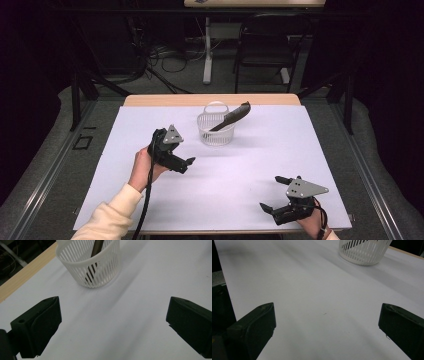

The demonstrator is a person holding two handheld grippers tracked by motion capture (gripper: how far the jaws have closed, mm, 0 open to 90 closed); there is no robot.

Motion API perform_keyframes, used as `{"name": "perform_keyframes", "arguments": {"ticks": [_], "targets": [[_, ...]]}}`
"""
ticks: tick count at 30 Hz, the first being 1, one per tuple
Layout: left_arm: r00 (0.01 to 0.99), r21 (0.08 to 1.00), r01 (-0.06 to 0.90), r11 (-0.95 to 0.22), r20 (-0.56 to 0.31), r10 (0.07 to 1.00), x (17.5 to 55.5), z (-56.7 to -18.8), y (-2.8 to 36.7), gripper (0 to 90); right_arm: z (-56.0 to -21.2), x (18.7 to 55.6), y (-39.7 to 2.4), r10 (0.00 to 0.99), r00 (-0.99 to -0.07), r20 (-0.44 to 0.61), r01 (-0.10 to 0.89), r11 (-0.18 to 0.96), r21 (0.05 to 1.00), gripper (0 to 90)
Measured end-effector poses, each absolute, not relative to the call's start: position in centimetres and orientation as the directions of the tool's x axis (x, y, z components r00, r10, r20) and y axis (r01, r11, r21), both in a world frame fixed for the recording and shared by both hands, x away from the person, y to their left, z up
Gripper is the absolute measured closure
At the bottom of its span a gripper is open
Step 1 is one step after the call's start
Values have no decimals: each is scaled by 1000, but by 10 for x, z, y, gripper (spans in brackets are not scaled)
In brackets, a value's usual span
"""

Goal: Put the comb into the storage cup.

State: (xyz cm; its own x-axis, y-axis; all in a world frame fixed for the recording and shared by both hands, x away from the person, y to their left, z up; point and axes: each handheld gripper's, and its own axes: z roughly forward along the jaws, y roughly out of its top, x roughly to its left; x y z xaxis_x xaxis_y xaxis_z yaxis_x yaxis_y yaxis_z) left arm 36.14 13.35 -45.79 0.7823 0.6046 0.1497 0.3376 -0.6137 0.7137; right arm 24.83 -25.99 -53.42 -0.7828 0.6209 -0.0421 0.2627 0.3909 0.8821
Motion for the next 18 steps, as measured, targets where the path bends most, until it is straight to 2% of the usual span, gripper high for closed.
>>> {"name": "perform_keyframes", "arguments": {"ticks": [18], "targets": [[770,717,365,-594,126,626,327,-471,152,0,-534,248,-260,625,-779,-45,265,394,880,6]]}}
